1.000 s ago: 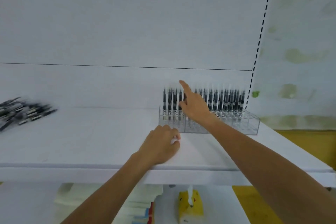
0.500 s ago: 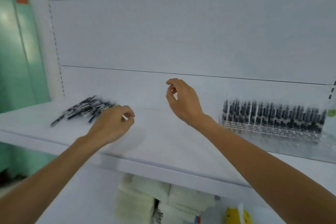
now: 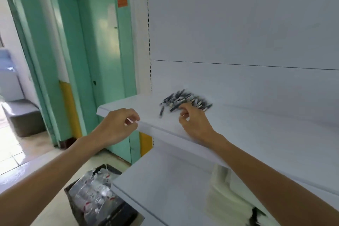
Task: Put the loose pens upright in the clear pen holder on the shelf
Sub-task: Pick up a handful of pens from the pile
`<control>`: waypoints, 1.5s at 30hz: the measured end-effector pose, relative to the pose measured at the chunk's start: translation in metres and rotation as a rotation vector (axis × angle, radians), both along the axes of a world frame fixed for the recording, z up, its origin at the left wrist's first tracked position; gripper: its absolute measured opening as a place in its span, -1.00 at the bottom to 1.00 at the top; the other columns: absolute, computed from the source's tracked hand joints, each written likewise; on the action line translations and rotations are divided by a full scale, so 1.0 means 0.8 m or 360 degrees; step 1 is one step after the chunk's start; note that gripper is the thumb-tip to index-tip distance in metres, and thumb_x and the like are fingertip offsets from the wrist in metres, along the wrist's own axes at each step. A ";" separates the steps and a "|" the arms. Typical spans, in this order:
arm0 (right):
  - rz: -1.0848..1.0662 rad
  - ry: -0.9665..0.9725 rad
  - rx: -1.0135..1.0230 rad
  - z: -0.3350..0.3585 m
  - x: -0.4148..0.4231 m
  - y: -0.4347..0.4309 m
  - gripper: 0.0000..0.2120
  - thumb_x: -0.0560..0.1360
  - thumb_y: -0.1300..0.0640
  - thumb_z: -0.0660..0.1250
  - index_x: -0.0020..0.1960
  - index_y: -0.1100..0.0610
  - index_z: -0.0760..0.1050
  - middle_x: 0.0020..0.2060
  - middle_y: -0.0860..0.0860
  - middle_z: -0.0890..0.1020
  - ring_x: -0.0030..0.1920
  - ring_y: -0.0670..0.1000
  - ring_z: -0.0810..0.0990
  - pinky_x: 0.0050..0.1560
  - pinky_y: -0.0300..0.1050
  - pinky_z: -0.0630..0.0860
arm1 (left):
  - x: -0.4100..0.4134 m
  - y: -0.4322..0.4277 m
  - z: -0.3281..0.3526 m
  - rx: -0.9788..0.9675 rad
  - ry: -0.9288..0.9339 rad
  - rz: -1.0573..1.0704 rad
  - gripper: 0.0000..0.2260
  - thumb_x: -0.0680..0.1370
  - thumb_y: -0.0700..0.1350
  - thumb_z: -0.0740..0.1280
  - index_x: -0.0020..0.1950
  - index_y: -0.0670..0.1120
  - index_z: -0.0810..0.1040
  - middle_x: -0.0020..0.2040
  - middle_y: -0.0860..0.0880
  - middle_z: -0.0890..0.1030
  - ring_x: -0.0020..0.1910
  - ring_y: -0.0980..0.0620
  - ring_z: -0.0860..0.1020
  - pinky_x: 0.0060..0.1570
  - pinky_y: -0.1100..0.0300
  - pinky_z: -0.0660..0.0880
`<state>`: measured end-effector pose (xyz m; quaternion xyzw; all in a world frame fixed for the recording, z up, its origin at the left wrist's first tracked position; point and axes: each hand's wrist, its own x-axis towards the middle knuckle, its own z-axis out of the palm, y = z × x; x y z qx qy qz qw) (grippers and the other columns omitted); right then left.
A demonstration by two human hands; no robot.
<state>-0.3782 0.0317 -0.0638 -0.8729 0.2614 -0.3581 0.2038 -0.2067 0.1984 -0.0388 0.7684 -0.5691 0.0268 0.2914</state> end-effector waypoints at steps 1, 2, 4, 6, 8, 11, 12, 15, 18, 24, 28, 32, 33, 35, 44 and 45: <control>-0.0006 -0.0001 0.0043 -0.001 0.007 -0.002 -0.71 0.53 0.21 0.25 0.25 0.14 0.42 -0.06 -0.03 0.51 -0.02 -0.05 0.50 0.06 -0.16 0.46 | 0.012 -0.001 0.000 0.0012 0.0014 -0.0004 -0.90 0.52 -0.19 0.31 -0.04 0.01 0.51 -0.01 -0.02 0.58 -0.11 0.10 0.53 -0.17 0.45 0.36; -0.0014 -0.0012 0.0065 0.000 0.014 -0.005 -0.73 0.54 0.21 0.24 0.23 0.14 0.43 -0.07 -0.03 0.52 -0.01 -0.04 0.51 0.05 -0.18 0.46 | 0.022 -0.005 -0.001 0.0013 0.0037 -0.0010 -0.90 0.52 -0.19 0.31 -0.04 0.02 0.51 -0.01 -0.01 0.58 -0.11 0.11 0.53 -0.17 0.45 0.35; -0.0039 -0.0013 0.0055 0.002 0.027 -0.012 -0.76 0.54 0.22 0.23 0.21 0.17 0.45 -0.09 -0.04 0.53 -0.02 -0.03 0.53 0.04 -0.16 0.47 | 0.036 -0.017 -0.004 -0.0017 0.0113 -0.0028 -0.89 0.53 -0.20 0.29 -0.05 0.02 0.50 -0.02 0.01 0.58 -0.11 0.13 0.52 -0.17 0.45 0.35; -0.0064 0.0021 0.0036 0.006 0.041 -0.022 -0.76 0.53 0.23 0.23 0.19 0.19 0.46 -0.08 -0.03 0.54 -0.01 0.00 0.54 0.06 -0.13 0.48 | 0.041 -0.034 -0.013 -0.0039 0.0213 -0.0044 -0.88 0.54 -0.21 0.27 -0.05 0.03 0.50 -0.03 0.03 0.57 -0.12 0.17 0.50 -0.20 0.47 0.34; -0.0088 0.0043 0.0052 0.010 0.055 -0.035 -0.76 0.53 0.25 0.23 0.19 0.19 0.47 -0.06 0.00 0.55 0.01 0.01 0.55 0.08 -0.11 0.49 | 0.043 -0.057 -0.026 -0.0038 0.0303 -0.0091 -0.86 0.55 -0.21 0.26 -0.06 0.03 0.50 -0.03 0.05 0.56 -0.14 0.22 0.49 -0.24 0.49 0.35; -0.0124 0.0023 0.0025 0.020 0.076 -0.061 -0.78 0.53 0.27 0.21 0.16 0.21 0.47 -0.08 0.03 0.56 -0.05 0.03 0.55 0.07 -0.06 0.51 | 0.047 -0.099 -0.038 0.0009 0.0326 -0.0139 -0.89 0.55 -0.19 0.26 -0.02 0.02 0.51 -0.01 0.04 0.56 -0.16 0.21 0.49 -0.25 0.48 0.37; -0.0135 0.0014 0.0005 0.024 0.083 -0.072 -0.78 0.53 0.28 0.21 0.16 0.22 0.47 -0.08 0.03 0.56 -0.06 0.02 0.53 0.06 -0.08 0.51 | 0.051 -0.115 -0.039 0.0020 0.0328 -0.0129 -0.91 0.55 -0.16 0.26 0.01 0.00 0.52 0.01 0.03 0.58 -0.14 0.16 0.50 -0.19 0.41 0.41; -0.0184 -0.0002 -0.0035 0.040 0.104 -0.108 -0.78 0.52 0.28 0.22 0.16 0.23 0.47 -0.03 0.06 0.56 -0.05 -0.02 0.51 0.04 -0.16 0.48 | 0.059 -0.164 -0.033 0.0238 0.0165 0.0009 -0.71 0.55 0.09 0.22 0.18 -0.04 0.47 0.15 -0.02 0.54 0.05 -0.01 0.52 0.05 0.13 0.44; -0.0228 0.0010 -0.0087 0.052 0.127 -0.140 -0.77 0.53 0.25 0.22 0.18 0.22 0.46 -0.04 0.03 0.54 -0.04 -0.02 0.51 0.03 -0.17 0.47 | 0.062 -0.203 -0.023 0.0533 -0.0145 0.0083 -0.46 0.49 0.32 0.14 0.24 -0.07 0.40 0.18 -0.06 0.44 0.12 -0.08 0.47 -0.01 0.09 0.36; -0.0245 0.0086 -0.0113 0.048 0.170 -0.180 -0.78 0.54 0.26 0.22 0.17 0.22 0.47 0.03 0.07 0.57 -0.02 -0.01 0.51 0.06 -0.14 0.49 | 0.088 -0.231 -0.016 0.0620 0.0017 -0.0217 -0.77 0.49 -0.12 0.31 -0.30 -0.14 0.33 -0.30 -0.06 0.42 -0.38 0.03 0.39 -0.38 0.22 0.30; -0.0242 0.0196 -0.0121 0.048 0.192 -0.202 -0.74 0.52 0.35 0.18 0.18 0.25 0.46 0.03 0.10 0.55 -0.02 -0.03 0.49 0.01 -0.24 0.41 | 0.126 -0.221 -0.002 0.0729 0.0015 -0.0243 -0.86 0.53 -0.09 0.26 0.01 -0.09 0.35 0.03 -0.09 0.52 -0.05 -0.06 0.54 -0.08 0.12 0.48; -0.0291 0.0353 -0.0133 0.042 0.213 -0.221 -0.75 0.55 0.33 0.15 0.19 0.26 0.46 0.03 0.13 0.56 -0.03 0.03 0.53 -0.02 -0.20 0.45 | 0.160 -0.241 0.004 0.0536 0.0177 -0.0227 -0.90 0.59 -0.12 0.13 -0.02 -0.14 0.35 -0.19 -0.02 0.43 -0.29 0.06 0.42 -0.34 0.23 0.33; -0.0308 0.0400 -0.0119 0.040 0.217 -0.225 -0.76 0.56 0.30 0.16 0.20 0.26 0.46 0.03 0.13 0.56 -0.06 0.02 0.51 -0.05 -0.21 0.42 | 0.165 -0.252 0.006 0.0485 0.0285 -0.0216 -0.90 0.59 -0.14 0.09 -0.01 -0.15 0.34 -0.20 -0.03 0.42 -0.31 0.05 0.43 -0.35 0.21 0.34; -0.0352 0.0475 -0.0073 0.039 0.226 -0.233 -0.77 0.57 0.26 0.18 0.20 0.27 0.45 0.04 0.14 0.55 -0.09 0.01 0.48 -0.09 -0.23 0.39 | 0.172 -0.279 0.004 0.0428 0.0420 -0.0188 -0.90 0.57 -0.19 0.06 -0.04 -0.15 0.34 -0.21 -0.04 0.40 -0.32 0.04 0.40 -0.37 0.22 0.31; -0.0769 0.1036 -0.0118 0.036 0.273 -0.253 -0.82 0.49 0.14 0.28 0.04 0.22 0.46 -0.06 0.12 0.57 -0.17 0.08 0.49 -0.23 -0.12 0.38 | 0.193 -0.374 -0.020 0.0427 0.0295 -0.0291 -0.70 0.55 0.06 0.24 -0.08 -0.19 0.41 -0.19 -0.08 0.46 -0.24 -0.04 0.46 -0.37 0.22 0.29; -0.0796 0.1039 -0.0116 0.035 0.276 -0.254 -0.82 0.48 0.14 0.29 0.03 0.22 0.45 -0.08 0.11 0.56 -0.18 0.08 0.48 -0.24 -0.12 0.37 | 0.193 -0.381 -0.022 0.0440 0.0245 -0.0304 -0.68 0.53 0.09 0.27 -0.03 -0.18 0.43 -0.13 -0.10 0.49 -0.15 -0.09 0.51 -0.30 0.20 0.34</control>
